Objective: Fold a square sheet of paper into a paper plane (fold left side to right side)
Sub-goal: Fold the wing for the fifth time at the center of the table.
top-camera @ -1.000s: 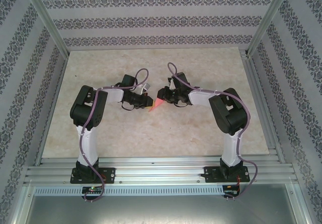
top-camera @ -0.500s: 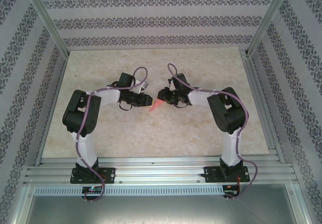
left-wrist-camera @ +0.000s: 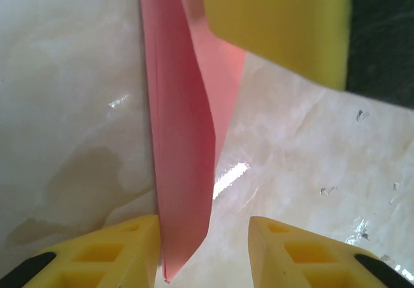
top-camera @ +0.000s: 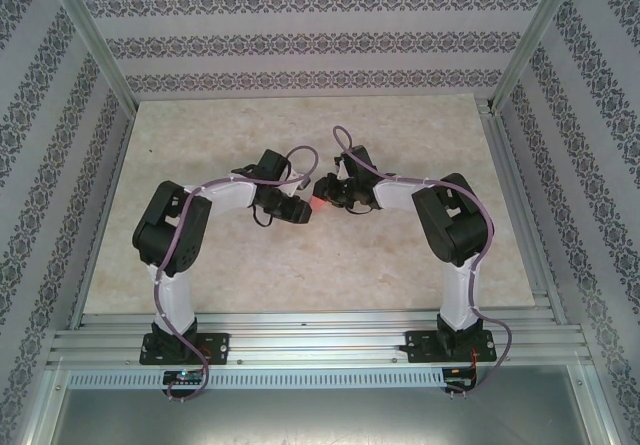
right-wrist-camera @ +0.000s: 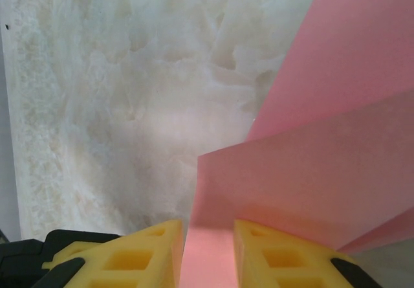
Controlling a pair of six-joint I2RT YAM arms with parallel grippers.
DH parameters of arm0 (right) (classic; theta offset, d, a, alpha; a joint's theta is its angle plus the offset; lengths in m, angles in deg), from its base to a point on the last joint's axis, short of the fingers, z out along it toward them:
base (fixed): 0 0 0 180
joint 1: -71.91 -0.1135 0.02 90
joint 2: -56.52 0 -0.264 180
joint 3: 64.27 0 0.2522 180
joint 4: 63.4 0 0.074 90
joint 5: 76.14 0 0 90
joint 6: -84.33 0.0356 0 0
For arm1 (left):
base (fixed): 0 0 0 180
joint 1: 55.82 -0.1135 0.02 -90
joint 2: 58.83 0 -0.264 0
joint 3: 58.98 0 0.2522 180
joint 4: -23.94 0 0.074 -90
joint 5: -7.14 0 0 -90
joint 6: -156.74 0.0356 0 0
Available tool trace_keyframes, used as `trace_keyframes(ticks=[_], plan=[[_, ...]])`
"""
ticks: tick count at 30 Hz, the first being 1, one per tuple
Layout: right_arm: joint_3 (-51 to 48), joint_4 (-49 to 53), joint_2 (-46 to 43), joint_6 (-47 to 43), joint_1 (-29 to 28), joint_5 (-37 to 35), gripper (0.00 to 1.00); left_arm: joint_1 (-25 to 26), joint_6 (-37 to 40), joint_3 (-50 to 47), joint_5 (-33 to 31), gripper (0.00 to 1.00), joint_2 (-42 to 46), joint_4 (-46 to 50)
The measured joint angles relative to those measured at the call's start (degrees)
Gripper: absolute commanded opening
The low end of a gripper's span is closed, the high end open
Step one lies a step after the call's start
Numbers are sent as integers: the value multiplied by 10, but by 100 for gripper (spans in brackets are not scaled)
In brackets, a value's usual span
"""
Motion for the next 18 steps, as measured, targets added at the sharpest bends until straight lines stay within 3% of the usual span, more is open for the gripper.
trace_keyframes(ticks=[18], plan=[[0,0,0,0,0,0,27,21,20,42,-58,28,-27,35]])
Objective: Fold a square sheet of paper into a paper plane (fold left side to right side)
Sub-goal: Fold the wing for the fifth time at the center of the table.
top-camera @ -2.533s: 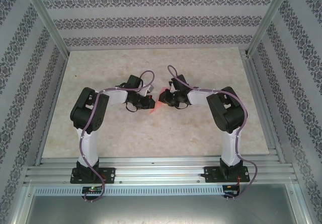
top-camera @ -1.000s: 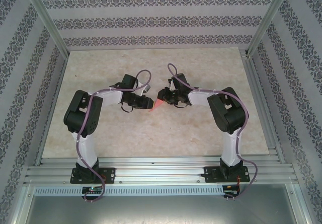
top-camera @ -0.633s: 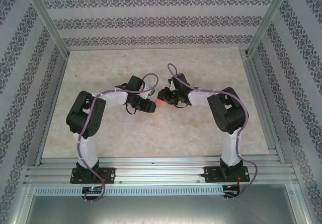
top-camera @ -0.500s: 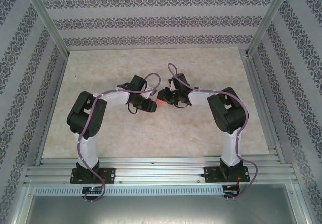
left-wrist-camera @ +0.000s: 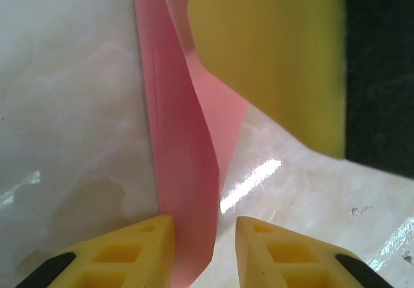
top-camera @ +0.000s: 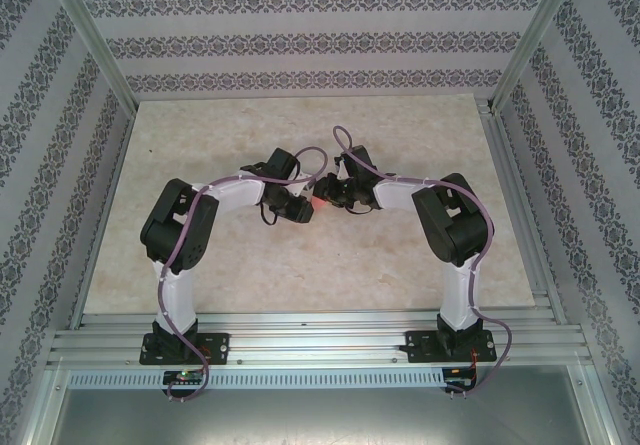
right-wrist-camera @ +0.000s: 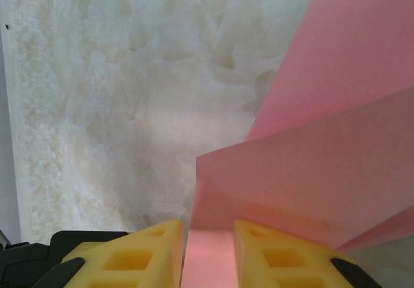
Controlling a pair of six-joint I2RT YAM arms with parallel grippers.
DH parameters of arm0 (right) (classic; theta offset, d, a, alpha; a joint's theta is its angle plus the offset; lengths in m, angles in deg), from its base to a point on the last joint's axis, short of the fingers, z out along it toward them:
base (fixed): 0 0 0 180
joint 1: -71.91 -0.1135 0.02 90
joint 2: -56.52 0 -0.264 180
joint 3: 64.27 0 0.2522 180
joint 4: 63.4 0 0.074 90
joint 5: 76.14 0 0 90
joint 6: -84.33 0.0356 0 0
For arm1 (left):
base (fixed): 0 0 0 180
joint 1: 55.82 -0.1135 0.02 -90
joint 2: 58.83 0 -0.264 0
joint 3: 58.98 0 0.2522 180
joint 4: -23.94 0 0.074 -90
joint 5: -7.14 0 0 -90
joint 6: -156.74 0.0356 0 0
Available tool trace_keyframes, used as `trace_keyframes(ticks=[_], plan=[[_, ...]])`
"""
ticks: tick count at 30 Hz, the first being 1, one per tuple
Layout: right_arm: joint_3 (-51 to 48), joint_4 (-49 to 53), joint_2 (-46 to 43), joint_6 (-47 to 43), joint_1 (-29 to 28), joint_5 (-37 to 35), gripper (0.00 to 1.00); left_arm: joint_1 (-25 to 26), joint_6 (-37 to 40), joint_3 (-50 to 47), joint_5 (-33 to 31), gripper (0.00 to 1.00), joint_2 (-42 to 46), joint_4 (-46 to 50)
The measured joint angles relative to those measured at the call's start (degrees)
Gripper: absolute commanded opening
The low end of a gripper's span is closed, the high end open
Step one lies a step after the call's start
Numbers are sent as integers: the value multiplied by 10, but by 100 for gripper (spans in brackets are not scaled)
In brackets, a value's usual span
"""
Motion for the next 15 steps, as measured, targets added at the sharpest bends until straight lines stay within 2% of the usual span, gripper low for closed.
trace_keyframes(ticks=[15], plan=[[0,5,0,0,6,0,27,-1,9,2,-9,7,-4,0]])
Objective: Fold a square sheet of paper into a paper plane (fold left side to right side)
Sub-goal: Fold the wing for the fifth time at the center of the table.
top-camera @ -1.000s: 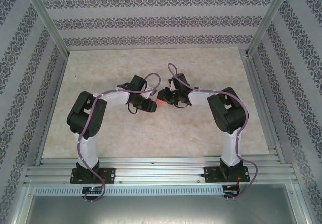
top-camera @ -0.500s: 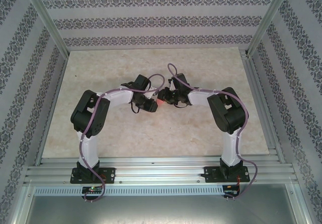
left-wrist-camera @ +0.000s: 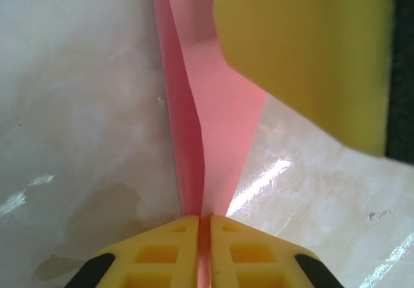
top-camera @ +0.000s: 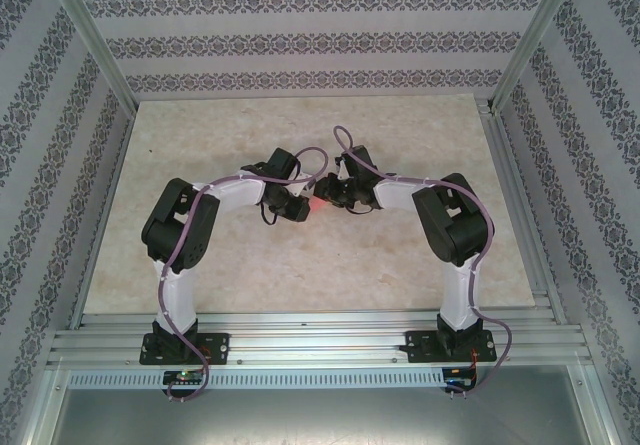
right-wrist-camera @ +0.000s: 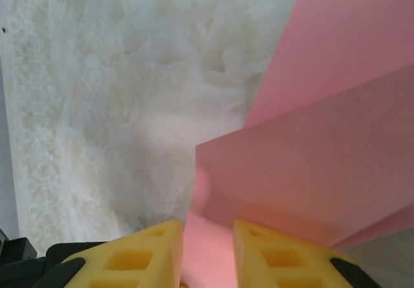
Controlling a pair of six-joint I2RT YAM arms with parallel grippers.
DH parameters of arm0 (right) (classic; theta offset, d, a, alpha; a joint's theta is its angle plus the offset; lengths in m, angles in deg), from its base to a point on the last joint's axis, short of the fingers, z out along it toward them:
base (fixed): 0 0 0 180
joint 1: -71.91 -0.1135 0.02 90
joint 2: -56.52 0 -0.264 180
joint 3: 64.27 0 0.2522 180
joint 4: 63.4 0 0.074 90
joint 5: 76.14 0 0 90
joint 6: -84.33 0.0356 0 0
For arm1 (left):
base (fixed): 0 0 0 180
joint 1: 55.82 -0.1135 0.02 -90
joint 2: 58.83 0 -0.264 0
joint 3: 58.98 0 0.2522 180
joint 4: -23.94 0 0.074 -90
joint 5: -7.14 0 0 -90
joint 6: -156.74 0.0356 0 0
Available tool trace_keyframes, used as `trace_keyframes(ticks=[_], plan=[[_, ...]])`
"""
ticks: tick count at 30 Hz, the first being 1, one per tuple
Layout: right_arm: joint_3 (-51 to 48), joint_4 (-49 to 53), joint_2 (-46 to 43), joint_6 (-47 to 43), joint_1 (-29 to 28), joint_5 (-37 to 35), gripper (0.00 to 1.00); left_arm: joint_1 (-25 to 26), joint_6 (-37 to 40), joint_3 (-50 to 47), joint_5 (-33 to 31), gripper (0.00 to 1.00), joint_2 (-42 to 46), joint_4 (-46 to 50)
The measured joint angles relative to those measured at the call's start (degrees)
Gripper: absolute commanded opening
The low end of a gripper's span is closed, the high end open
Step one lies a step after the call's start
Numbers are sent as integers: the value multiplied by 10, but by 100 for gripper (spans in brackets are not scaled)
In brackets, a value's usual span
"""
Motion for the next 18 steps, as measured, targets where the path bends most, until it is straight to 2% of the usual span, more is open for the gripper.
trace_keyframes(ticks=[8,18], plan=[[0,5,-1,-2,1,-1,27,-9,2,0,40,1,-5,-1],[-16,9,-46,-2,2,-1,25,-16,1,1,60,0,-11,-1]])
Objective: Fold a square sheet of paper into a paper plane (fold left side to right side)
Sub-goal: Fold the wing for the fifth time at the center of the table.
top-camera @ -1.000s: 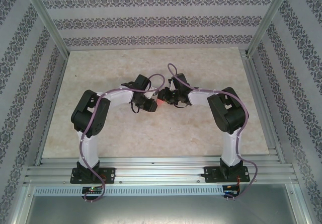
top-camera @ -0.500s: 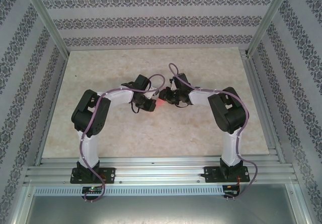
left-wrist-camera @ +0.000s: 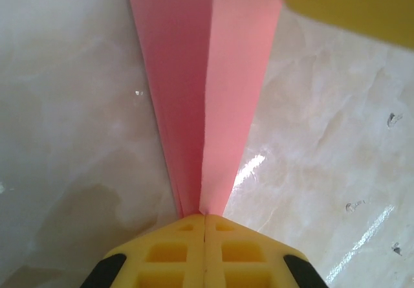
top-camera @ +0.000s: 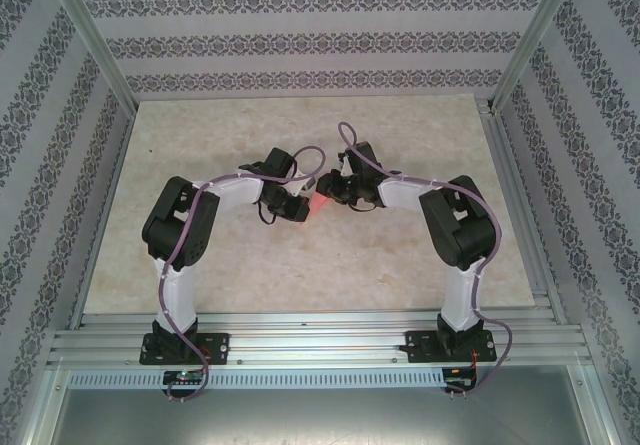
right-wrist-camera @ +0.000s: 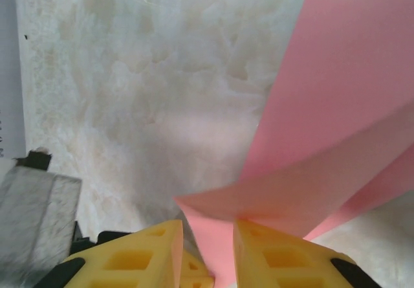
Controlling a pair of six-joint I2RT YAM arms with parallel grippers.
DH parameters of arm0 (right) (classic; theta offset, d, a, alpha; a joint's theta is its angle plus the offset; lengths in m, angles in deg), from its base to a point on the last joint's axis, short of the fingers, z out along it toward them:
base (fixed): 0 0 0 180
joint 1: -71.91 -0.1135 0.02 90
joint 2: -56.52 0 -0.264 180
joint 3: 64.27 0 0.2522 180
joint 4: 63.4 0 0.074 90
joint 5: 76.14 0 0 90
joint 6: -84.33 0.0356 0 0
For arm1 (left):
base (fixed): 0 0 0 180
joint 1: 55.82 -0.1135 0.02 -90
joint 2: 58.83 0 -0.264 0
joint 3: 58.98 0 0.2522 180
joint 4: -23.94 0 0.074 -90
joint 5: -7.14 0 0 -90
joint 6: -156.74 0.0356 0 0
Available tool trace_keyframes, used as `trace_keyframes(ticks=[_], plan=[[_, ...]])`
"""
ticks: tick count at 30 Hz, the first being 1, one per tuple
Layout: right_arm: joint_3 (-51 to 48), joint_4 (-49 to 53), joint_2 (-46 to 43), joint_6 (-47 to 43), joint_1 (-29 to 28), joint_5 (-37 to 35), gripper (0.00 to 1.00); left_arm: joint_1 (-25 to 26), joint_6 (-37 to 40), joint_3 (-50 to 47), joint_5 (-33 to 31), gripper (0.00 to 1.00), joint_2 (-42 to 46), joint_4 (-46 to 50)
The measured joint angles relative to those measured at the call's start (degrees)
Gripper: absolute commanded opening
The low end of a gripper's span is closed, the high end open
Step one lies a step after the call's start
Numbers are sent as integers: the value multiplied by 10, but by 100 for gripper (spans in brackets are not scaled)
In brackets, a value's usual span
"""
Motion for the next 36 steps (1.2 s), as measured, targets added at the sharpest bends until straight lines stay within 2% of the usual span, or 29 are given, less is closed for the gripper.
trace_keyframes(ticks=[11,26,36], plan=[[-32,-29,-12,23,-23,4,17,0,0,1,2,0,-2,0],[-9,-44,56,41,-29,4,16,0,-1,1,-6,0,-2,0],[18,-4,62,0,-33,-22,16,0,-5,-7,-6,0,-1,-16]])
